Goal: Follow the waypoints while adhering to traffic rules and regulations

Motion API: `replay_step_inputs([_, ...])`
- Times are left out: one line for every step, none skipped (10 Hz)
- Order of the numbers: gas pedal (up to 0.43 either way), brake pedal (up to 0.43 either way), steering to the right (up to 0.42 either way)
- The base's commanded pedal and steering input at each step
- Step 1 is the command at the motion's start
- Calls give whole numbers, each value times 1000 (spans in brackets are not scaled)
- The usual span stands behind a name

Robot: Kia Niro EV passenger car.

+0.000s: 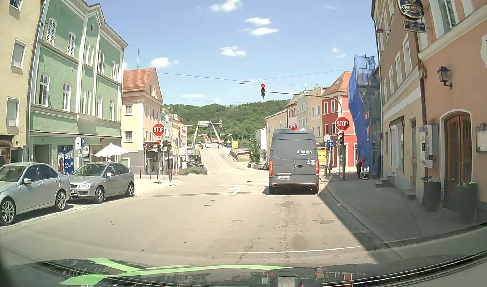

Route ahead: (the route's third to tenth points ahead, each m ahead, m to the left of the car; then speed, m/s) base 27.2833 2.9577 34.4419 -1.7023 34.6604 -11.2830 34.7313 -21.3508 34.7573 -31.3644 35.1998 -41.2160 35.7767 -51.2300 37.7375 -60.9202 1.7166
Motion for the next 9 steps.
replay_step_inputs([0,49,-4])
replay_step_inputs([0,49,-4])
replay_step_inputs([0,49,-4])
replay_step_inputs([0,43,-4])
replay_step_inputs([0,49,-4])
replay_step_inputs([0,49,-4])
replay_step_inputs([0,49,-4])
replay_step_inputs([0,49,-4])
replay_step_inputs([0,55,-4])
